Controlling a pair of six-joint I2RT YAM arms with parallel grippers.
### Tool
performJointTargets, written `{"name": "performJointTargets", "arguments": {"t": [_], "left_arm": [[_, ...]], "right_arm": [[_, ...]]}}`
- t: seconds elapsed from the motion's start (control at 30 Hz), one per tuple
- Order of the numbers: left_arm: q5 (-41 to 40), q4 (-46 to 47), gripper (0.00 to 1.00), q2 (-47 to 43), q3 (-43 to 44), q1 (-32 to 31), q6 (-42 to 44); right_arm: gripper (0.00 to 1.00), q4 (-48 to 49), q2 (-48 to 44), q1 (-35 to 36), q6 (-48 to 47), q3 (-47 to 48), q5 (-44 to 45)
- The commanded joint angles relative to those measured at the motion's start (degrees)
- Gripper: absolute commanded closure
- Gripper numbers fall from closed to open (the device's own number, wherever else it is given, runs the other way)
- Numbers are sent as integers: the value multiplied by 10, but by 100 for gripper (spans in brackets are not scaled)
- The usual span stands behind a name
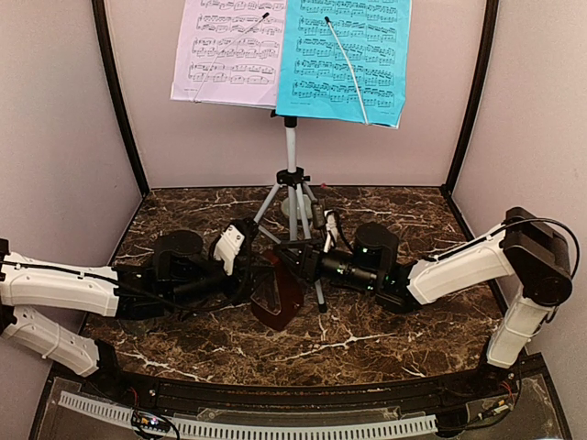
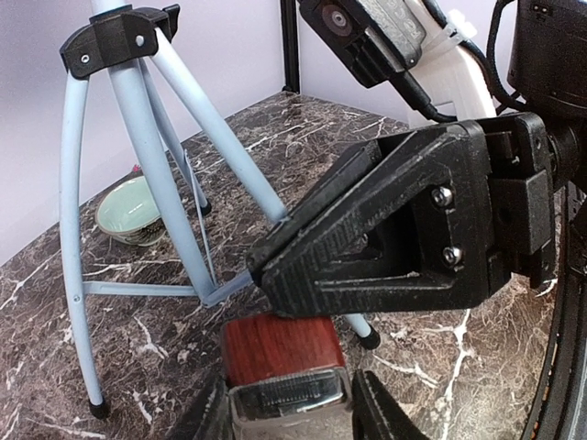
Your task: Set up the instrument practice props
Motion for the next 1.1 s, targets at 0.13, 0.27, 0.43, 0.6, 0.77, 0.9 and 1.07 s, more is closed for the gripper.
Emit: {"name": "performJointTargets", "arguments": {"t": [0.13, 0.27, 0.43, 0.6, 0.77, 0.9, 1.07], "left_arm": [[11, 53, 84, -24, -15, -6, 13], [16, 68, 84, -5, -15, -6, 13], [17, 73, 84, -1, -18, -6, 17], [14, 70, 84, -11, -24, -6, 15], [14, 67, 85, -19, -32, -6, 15], [22, 73, 85, -23, -41, -6, 15], [27, 79, 85, -20, -46, -6, 19]], "right_arm": [[68, -208, 32, -15, -25, -41, 34], [54, -202, 0, -7, -23, -23, 3], [47, -213, -36, 1, -13, 9, -16], [46, -237, -65, 6, -23, 31, -8], [44, -246, -104, 8, -22, 31, 6], [36, -245, -122, 8, -15, 36, 7], [30, -226, -96, 8, 18, 67, -42]]}}
